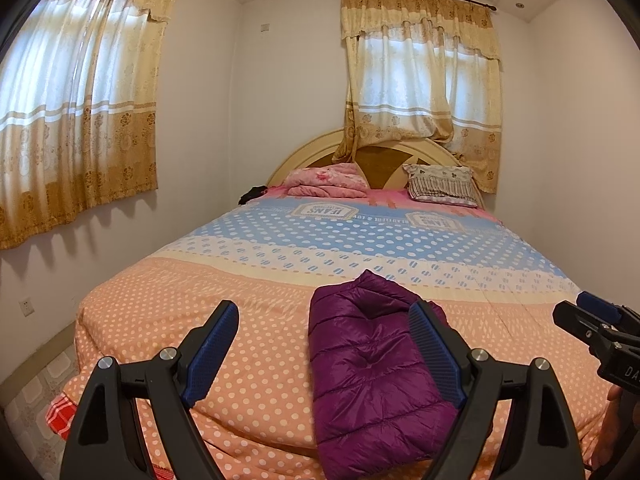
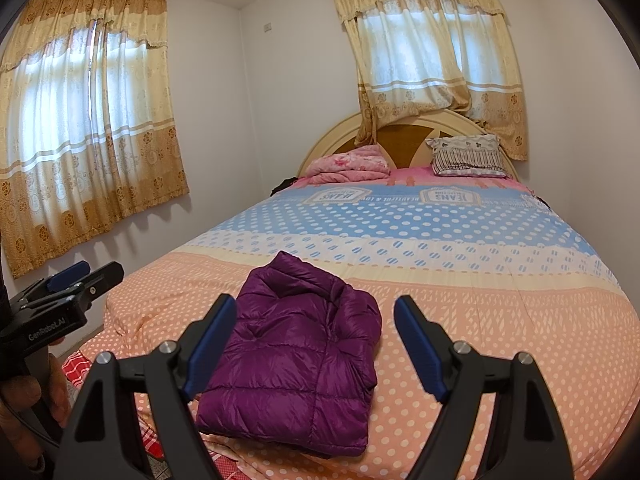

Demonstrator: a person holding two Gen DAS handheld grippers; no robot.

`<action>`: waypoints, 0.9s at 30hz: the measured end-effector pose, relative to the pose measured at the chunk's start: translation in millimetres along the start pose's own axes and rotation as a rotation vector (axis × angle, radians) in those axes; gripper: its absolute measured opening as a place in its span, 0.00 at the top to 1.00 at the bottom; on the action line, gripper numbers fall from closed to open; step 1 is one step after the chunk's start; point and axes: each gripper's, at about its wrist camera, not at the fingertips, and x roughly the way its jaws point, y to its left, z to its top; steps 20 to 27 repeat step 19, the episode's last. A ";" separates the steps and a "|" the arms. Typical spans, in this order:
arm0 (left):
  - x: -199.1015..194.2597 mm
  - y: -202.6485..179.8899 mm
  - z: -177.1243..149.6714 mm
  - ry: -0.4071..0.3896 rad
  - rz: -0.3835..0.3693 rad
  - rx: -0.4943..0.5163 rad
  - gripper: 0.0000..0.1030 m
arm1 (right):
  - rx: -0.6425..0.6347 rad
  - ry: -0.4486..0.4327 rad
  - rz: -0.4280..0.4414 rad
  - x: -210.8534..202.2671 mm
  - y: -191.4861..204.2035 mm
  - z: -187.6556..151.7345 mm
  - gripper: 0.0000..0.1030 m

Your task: Fold large clothes

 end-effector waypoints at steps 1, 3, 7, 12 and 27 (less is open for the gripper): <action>0.7 0.2 -0.2 0.002 -0.004 0.002 0.15 | 0.000 -0.001 0.000 0.0 0.3 0.1 0.19; 1.6 -0.5 -1.2 0.006 -0.003 0.004 0.15 | -0.001 -0.001 -0.001 0.2 1.6 -0.1 0.19; 3.5 -0.9 -0.6 0.012 0.003 0.007 0.15 | -0.005 0.003 0.002 1.1 -0.2 -1.0 0.19; 4.6 -1.1 -2.8 0.013 0.006 0.014 0.15 | -0.004 0.003 0.001 1.5 1.7 -1.4 0.19; 1.8 -8.4 -3.3 0.001 -0.015 0.048 0.15 | -0.003 0.002 -0.001 1.7 2.0 -0.5 0.19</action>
